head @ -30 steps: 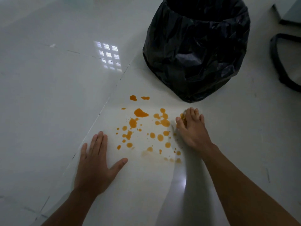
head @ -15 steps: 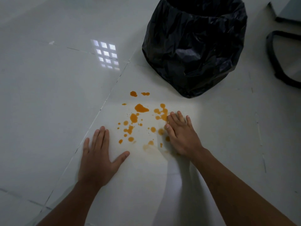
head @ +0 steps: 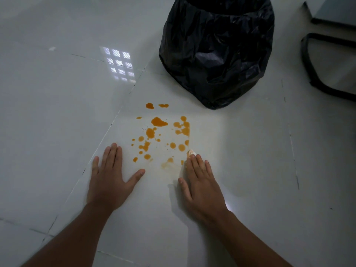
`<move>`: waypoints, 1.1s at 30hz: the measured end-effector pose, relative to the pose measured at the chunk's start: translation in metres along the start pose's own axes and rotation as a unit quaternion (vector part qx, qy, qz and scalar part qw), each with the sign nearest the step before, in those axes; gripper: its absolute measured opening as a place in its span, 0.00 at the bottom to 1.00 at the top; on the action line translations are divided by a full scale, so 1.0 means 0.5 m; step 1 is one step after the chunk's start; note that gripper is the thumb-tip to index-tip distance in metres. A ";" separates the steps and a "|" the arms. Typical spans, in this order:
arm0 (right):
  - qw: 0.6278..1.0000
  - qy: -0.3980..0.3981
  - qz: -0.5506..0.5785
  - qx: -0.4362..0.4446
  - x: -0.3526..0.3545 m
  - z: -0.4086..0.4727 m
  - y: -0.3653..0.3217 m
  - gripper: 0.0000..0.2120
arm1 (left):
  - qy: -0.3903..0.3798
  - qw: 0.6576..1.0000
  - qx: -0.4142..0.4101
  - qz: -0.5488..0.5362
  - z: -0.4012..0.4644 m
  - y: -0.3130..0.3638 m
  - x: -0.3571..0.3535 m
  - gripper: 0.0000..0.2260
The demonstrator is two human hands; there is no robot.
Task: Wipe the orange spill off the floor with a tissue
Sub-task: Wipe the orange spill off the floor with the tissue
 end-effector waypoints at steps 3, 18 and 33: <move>1.000 -0.014 0.007 0.002 -0.001 -0.021 -0.007 0.33 | -0.001 1.000 0.001 0.001 0.000 -0.002 -0.003 0.48; 0.996 0.000 -0.075 -0.044 0.033 -0.075 0.088 0.34 | -0.015 1.000 0.009 -0.004 0.000 -0.001 0.002 0.48; 0.989 0.009 0.132 -0.068 -0.010 -0.031 -0.052 0.33 | -0.007 1.000 0.016 -0.019 -0.001 -0.005 0.003 0.46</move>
Point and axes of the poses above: each hand's wrist, its own z-axis towards the middle knuckle, its own x-axis out of the back of the hand, y = z × x, the point moved 8 cm from there along z, towards the middle knuckle, and after that the axes turned 10 degrees about y, right-handed, at the moved point
